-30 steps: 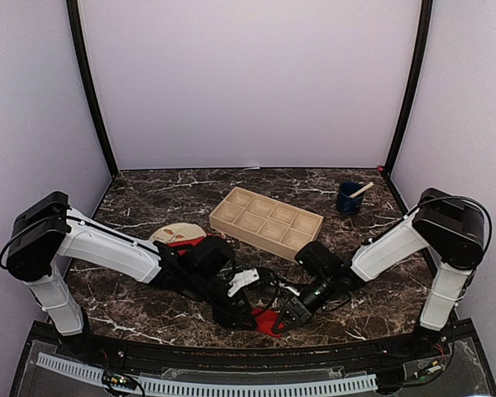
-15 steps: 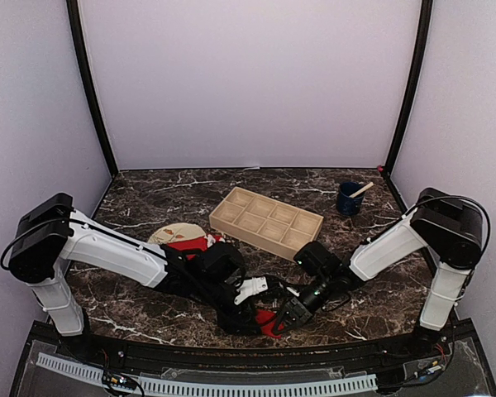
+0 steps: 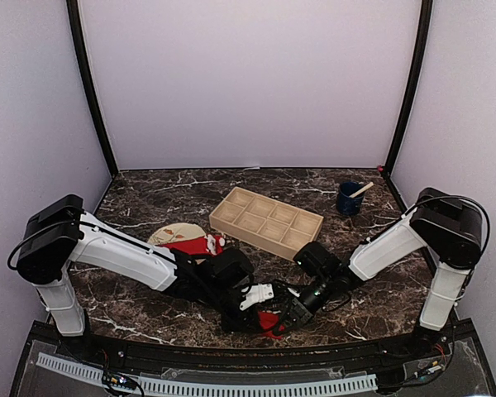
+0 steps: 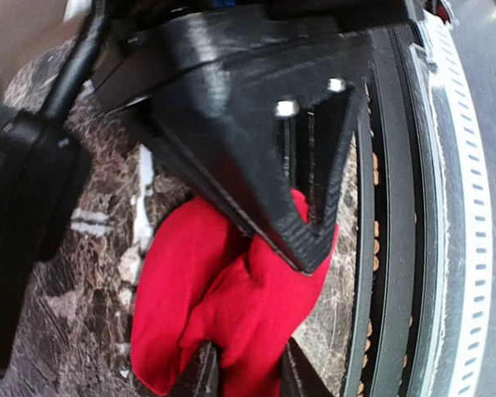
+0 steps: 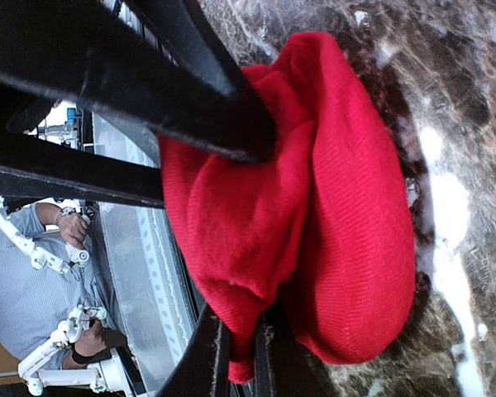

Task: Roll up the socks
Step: Roll the sock at the center of the board.

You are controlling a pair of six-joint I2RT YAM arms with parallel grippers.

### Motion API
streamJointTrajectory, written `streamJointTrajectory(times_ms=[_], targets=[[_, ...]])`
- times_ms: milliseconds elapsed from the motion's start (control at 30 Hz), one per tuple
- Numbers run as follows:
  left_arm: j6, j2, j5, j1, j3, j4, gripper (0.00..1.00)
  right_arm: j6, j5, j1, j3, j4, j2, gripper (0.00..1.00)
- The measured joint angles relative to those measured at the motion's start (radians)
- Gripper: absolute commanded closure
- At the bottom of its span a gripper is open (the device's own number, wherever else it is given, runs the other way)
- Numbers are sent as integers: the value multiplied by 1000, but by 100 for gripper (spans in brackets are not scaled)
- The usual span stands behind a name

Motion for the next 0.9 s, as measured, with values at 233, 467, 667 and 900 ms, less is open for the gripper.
streamJointTrajectory(times_ms=[233,467,667,900], targets=[[4,0,-5,-6,1,-1,99,-4,1,-3,6,-13,1,100],[1,0,0,-6,1,-1,100,-4,4,-6,6,-15,2,79],[-12,2,7,-6,1,-1,100,14,9,-16,-10,6,-14,73],[-40,26,56,8,24,-9,100,32,59,-30,-52,41,-69,69]])
